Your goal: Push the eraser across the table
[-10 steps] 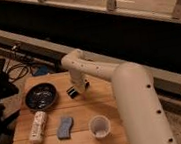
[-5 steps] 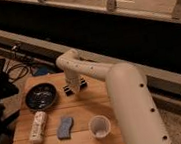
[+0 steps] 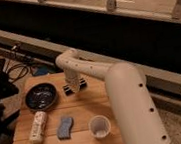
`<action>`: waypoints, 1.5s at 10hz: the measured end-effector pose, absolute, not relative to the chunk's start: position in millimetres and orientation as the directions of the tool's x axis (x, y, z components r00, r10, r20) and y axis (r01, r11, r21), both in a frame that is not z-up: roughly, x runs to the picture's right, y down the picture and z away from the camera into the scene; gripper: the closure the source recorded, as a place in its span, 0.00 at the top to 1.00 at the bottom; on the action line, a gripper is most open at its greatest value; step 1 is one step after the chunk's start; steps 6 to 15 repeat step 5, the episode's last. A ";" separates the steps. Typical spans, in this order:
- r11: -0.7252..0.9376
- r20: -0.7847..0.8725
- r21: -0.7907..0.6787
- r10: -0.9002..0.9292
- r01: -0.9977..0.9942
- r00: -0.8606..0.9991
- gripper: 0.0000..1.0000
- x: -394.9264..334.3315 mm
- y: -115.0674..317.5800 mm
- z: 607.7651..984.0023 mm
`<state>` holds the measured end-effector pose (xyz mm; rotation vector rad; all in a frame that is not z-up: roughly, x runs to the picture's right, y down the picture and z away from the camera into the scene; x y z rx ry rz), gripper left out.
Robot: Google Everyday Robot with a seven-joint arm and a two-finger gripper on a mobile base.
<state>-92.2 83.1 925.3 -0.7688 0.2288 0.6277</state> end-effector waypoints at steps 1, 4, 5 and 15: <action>0.549 -0.412 -0.576 0.444 -0.605 0.795 0.02 -91.9 81.9 925.5; 0.551 -0.411 -0.576 0.445 -0.604 0.796 0.02 -93.3 79.3 925.6; 0.551 -0.410 -0.575 0.445 -0.604 0.796 0.02 -93.2 78.1 925.7; 0.551 -0.410 -0.575 0.445 -0.604 0.796 0.02 -93.2 78.1 925.7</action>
